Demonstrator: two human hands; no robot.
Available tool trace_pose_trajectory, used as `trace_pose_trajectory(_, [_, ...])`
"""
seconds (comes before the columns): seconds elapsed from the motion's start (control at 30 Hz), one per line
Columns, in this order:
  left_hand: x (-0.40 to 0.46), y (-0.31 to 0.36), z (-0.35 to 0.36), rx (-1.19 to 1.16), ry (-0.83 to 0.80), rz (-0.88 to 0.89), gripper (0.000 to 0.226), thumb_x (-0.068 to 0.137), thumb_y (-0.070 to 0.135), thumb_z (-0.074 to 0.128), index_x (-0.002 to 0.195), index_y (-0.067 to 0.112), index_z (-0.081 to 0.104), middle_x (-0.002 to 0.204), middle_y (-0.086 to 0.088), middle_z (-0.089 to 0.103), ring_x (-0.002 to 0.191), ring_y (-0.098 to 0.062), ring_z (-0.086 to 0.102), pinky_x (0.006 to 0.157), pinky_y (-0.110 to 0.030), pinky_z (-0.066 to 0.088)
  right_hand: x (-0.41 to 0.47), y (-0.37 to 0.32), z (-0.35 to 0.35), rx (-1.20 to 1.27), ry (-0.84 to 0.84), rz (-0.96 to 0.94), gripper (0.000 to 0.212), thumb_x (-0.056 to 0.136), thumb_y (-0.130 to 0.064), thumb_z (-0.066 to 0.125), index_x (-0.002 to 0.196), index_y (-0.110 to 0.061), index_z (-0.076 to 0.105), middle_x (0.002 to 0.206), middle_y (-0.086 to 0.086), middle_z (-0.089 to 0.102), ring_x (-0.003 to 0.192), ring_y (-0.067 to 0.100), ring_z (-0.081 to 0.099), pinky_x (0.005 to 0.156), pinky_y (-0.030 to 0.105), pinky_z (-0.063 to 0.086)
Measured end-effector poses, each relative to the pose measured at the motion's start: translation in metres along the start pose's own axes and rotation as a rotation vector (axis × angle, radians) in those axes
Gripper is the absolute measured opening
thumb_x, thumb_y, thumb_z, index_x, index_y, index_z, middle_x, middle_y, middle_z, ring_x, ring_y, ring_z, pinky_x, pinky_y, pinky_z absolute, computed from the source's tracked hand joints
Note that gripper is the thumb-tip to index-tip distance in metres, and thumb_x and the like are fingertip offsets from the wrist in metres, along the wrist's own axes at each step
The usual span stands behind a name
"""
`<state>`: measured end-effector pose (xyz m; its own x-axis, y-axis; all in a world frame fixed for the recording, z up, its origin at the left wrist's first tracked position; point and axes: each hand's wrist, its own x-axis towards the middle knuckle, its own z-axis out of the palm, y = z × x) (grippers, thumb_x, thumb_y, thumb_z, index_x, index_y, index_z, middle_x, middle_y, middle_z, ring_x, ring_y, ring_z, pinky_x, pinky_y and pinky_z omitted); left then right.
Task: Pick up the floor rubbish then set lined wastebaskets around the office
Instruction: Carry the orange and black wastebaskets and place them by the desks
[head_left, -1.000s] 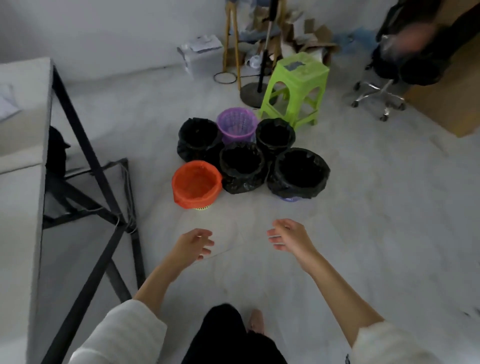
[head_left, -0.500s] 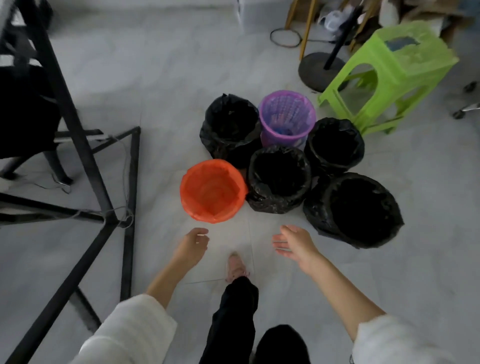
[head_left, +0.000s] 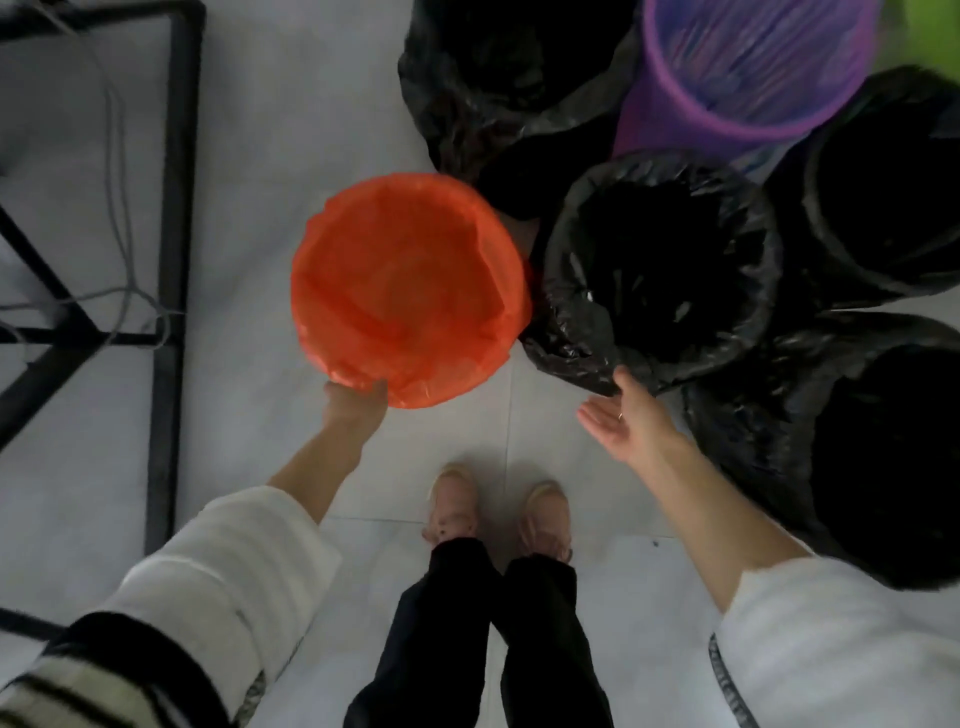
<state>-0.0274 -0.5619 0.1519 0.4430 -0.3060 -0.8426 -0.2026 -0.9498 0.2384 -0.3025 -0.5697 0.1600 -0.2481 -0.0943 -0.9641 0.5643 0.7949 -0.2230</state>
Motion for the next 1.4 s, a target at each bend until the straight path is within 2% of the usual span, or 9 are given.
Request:
trace_pose_trajectory(0.2, [0.060, -0.007, 0.036, -0.404, 0.074, -0.057, 0.052, 0.085, 0.015, 0.052, 0.134, 0.011, 0.037, 0.130, -0.012, 0.052, 0.104, -0.029, 0.058, 0.077, -0.038, 0.055, 0.069, -0.009, 0.021, 0.264, -0.003, -0.063, 0.033, 0.095, -0.030, 0.054, 0.120, -0.008, 0.053, 0.116, 0.012, 0.053, 0.113, 0.024, 0.057, 0.083, 0.035, 0.050])
trace_pose_trajectory(0.37, [0.060, -0.007, 0.035, -0.635, 0.003, -0.060, 0.051, 0.091, 0.002, 0.043, 0.139, 0.017, 0.036, 0.128, -0.007, 0.050, 0.104, -0.026, 0.053, 0.084, -0.038, 0.050, 0.073, -0.021, 0.030, 0.516, 0.000, -0.063, 0.017, 0.094, -0.004, 0.040, 0.084, -0.004, 0.053, 0.070, 0.010, 0.061, 0.064, 0.017, 0.062, 0.073, 0.030, 0.057])
trace_pose_trajectory(0.57, [0.011, -0.029, -0.011, -0.713, 0.041, -0.169, 0.045, 0.093, 0.004, 0.046, 0.137, 0.012, 0.039, 0.135, -0.012, 0.050, 0.105, -0.027, 0.053, 0.084, -0.038, 0.049, 0.021, -0.019, 0.009, 0.346, 0.026, -0.064, 0.018, 0.093, -0.003, 0.036, 0.082, -0.003, 0.050, 0.083, 0.013, 0.053, 0.080, 0.023, 0.056, 0.098, 0.037, 0.047])
trace_pose_trajectory(0.67, [-0.035, -0.058, -0.043, -0.754, 0.080, -0.216, 0.045, 0.092, 0.004, 0.047, 0.136, 0.008, 0.039, 0.137, -0.014, 0.048, 0.105, -0.028, 0.053, 0.084, -0.038, 0.049, -0.026, -0.015, -0.002, 0.239, 0.002, -0.084, 0.017, 0.094, -0.003, 0.038, 0.081, -0.005, 0.048, 0.086, 0.012, 0.052, 0.081, 0.023, 0.056, 0.087, 0.033, 0.052])
trace_pose_trajectory(0.8, [-0.111, -0.109, -0.078, -0.852, 0.151, -0.259, 0.045, 0.094, 0.004, 0.045, 0.138, 0.007, 0.036, 0.140, -0.015, 0.045, 0.115, -0.032, 0.052, 0.089, -0.041, 0.047, -0.082, 0.000, -0.018, 0.055, -0.053, -0.101, 0.009, 0.093, -0.003, 0.042, 0.094, -0.003, 0.051, 0.083, 0.015, 0.051, 0.060, 0.027, 0.062, 0.033, 0.026, 0.050])
trace_pose_trajectory(1.03, [-0.238, -0.216, -0.112, -1.051, 0.235, -0.322, 0.049, 0.094, 0.002, 0.044, 0.141, 0.011, 0.033, 0.143, -0.016, 0.042, 0.126, -0.037, 0.048, 0.098, -0.048, 0.045, -0.187, 0.056, -0.052, -0.233, -0.171, -0.142, 0.012, 0.092, -0.001, 0.046, 0.102, -0.005, 0.051, 0.087, 0.016, 0.052, 0.074, 0.027, 0.055, 0.034, 0.033, 0.051])
trace_pose_trajectory(1.17, [-0.313, -0.278, -0.121, -1.197, 0.281, -0.318, 0.048, 0.092, -0.001, 0.043, 0.139, 0.007, 0.035, 0.140, -0.022, 0.044, 0.123, -0.038, 0.049, 0.090, -0.045, 0.046, -0.247, 0.096, -0.074, -0.396, -0.215, -0.157, 0.009, 0.092, 0.000, 0.045, 0.099, -0.004, 0.050, 0.092, 0.017, 0.052, 0.073, 0.027, 0.053, 0.039, 0.033, 0.054])
trace_pose_trajectory(1.27, [-0.380, -0.345, -0.132, -1.330, 0.331, -0.345, 0.046, 0.091, -0.004, 0.041, 0.137, 0.003, 0.037, 0.115, -0.019, 0.054, 0.086, -0.027, 0.058, 0.059, -0.031, 0.058, -0.295, 0.137, -0.088, -0.496, -0.249, -0.170, 0.029, 0.092, -0.001, 0.044, 0.122, 0.001, 0.047, 0.111, 0.021, 0.050, 0.074, 0.029, 0.053, 0.060, 0.044, 0.053])
trace_pose_trajectory(1.4, [-0.448, -0.436, -0.152, -1.501, 0.396, -0.421, 0.042, 0.090, -0.004, 0.041, 0.132, -0.001, 0.040, 0.081, -0.008, 0.052, 0.069, -0.019, 0.052, 0.039, -0.025, 0.052, -0.347, 0.202, -0.103, -0.643, -0.271, -0.175, 0.035, 0.092, -0.001, 0.043, 0.128, 0.001, 0.044, 0.135, 0.024, 0.046, 0.075, 0.031, 0.052, 0.045, 0.040, 0.054])
